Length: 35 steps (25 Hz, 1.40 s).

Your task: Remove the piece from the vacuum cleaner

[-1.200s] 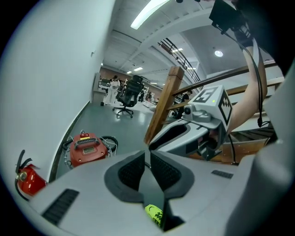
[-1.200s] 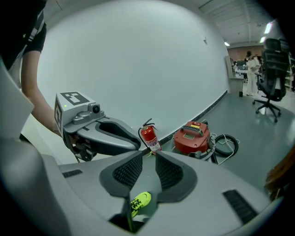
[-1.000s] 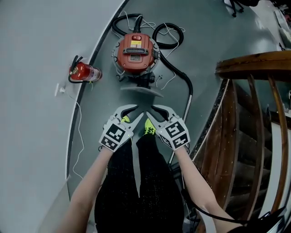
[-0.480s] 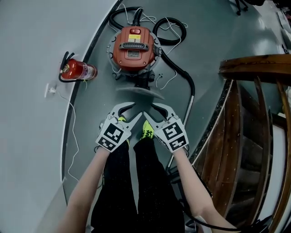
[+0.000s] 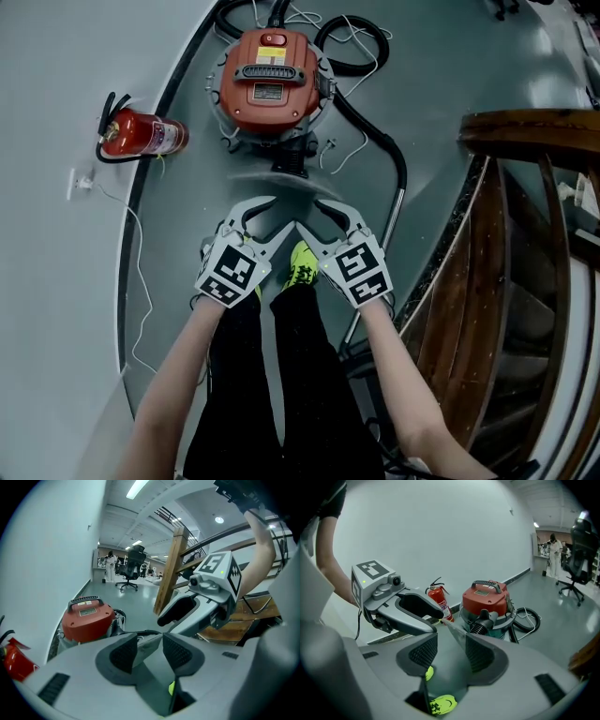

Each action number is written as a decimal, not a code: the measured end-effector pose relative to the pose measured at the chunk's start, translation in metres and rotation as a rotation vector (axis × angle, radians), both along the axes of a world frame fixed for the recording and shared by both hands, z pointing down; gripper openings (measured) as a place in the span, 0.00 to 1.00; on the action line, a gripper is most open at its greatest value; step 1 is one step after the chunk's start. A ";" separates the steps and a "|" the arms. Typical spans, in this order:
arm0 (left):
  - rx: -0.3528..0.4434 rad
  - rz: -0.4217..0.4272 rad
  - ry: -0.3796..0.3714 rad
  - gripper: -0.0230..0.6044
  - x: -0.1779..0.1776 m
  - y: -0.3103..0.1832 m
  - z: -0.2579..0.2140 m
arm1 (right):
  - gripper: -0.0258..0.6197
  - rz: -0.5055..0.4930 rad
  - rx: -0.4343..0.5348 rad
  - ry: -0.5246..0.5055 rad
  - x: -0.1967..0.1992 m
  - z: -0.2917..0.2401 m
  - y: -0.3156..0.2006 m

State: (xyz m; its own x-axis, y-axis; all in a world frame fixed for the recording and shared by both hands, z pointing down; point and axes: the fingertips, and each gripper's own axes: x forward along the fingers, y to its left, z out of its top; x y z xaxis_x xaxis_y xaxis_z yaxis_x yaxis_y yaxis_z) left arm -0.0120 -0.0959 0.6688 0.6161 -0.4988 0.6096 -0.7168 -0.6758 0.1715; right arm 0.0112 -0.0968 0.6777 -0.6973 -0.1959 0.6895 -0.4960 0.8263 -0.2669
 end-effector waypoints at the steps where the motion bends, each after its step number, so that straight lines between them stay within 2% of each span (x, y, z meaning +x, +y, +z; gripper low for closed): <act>1: 0.000 -0.002 -0.004 0.30 0.000 -0.001 0.003 | 0.33 0.000 -0.001 0.003 0.000 0.004 -0.001; 7: 0.008 0.001 -0.052 0.36 -0.005 -0.012 0.024 | 0.36 -0.027 0.000 0.052 -0.002 0.026 -0.010; 11: 0.003 0.014 -0.080 0.44 -0.009 -0.022 0.042 | 0.39 -0.057 0.016 0.125 -0.002 0.045 -0.022; 16: 0.012 0.042 -0.130 0.48 -0.011 -0.029 0.059 | 0.43 -0.121 0.054 0.226 -0.001 0.063 -0.029; 21: -0.001 0.049 -0.150 0.50 -0.016 -0.037 0.074 | 0.46 -0.143 0.054 0.276 -0.003 0.076 -0.036; 35: -0.050 0.061 -0.175 0.51 -0.032 -0.057 0.104 | 0.46 -0.227 0.058 0.386 -0.005 0.106 -0.055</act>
